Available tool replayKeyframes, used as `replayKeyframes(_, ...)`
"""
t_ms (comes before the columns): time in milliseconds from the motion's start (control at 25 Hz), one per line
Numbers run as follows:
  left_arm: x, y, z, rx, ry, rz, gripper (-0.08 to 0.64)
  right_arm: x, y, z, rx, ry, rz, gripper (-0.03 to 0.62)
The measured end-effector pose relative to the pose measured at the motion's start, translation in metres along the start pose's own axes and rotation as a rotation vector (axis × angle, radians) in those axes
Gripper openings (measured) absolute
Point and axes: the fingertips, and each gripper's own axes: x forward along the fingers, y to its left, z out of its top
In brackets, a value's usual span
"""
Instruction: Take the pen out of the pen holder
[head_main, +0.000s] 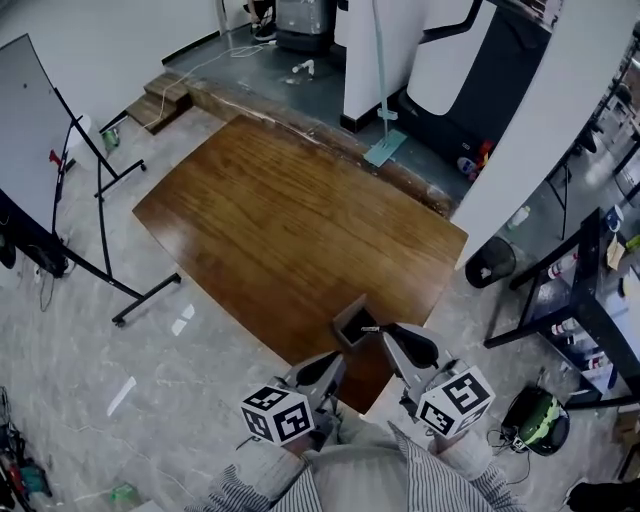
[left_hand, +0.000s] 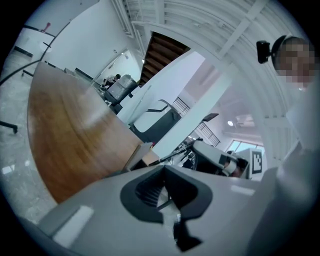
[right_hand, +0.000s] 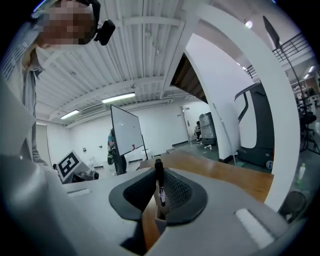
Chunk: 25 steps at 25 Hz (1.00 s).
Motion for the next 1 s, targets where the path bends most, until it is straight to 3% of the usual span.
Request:
replayKeyframes(280, -0.001, -0.021, -0.004, 0.06, 0.017, -0.021, 0.008, -0.025, -0.001, -0.007, 0.201, -0.048, 0.02, 0.044)
replayKeyframes(480, -0.006, -0.025, -0.015, 0.053, 0.039, -0.027, 0.008, -0.037, 0.001, -0.017, 0.304, -0.058, 0.027, 0.044)
replayKeyframes(1000, -0.011, -0.03, -0.031, 0.042, 0.079, -0.037, 0.008, -0.041, 0.017, -0.028, 0.296, -0.051, 0.013, 0.044)
